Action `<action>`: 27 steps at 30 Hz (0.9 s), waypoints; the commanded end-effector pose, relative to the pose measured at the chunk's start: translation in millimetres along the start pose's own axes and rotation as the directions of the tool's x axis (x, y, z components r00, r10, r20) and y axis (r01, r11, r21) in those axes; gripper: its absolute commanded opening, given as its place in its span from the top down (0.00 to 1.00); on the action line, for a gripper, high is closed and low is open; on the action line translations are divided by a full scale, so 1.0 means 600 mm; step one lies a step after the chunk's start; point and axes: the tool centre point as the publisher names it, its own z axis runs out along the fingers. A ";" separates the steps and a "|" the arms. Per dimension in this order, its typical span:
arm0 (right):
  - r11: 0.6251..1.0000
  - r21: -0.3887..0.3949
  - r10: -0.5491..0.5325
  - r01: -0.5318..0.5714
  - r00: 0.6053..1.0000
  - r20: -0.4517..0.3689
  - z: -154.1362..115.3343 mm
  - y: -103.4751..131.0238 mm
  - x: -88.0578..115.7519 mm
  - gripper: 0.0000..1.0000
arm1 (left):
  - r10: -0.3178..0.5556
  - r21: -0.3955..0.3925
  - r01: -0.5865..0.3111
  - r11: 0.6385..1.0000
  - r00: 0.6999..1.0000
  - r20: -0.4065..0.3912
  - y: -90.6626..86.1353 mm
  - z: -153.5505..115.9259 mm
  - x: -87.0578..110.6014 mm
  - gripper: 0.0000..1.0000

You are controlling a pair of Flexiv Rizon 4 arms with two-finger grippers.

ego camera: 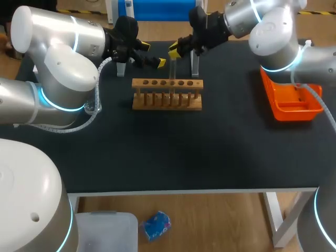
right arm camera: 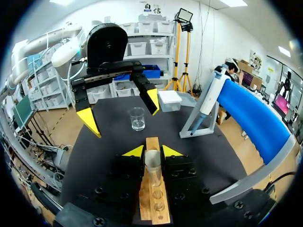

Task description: Invert the test tube, pick up the pipette, mount the tip to pipette, aspirate from beaker and dispense into the tube, eject the tip, return the pipette, and cap with the stopper.

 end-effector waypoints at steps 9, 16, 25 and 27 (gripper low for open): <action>1.000 0.016 0.023 -0.023 1.000 -0.004 0.013 -0.028 0.003 0.35 | -0.001 -0.001 0.001 1.000 1.000 -0.002 0.000 0.000 -0.001 0.00; 0.999 -0.034 0.006 -0.005 1.000 0.012 -0.010 -0.003 0.000 0.00 | -0.001 -0.001 0.001 1.000 1.000 -0.002 0.000 0.000 -0.001 0.00; 0.984 -0.177 -0.015 0.020 0.999 0.032 -0.045 0.033 -0.001 0.00 | -0.001 -0.001 0.001 1.000 1.000 -0.002 0.000 0.000 -0.001 0.00; 0.976 -0.212 -0.034 0.040 0.999 0.033 -0.050 0.040 0.001 0.00 | -0.001 -0.001 0.001 1.000 1.000 -0.002 0.000 0.000 -0.001 0.00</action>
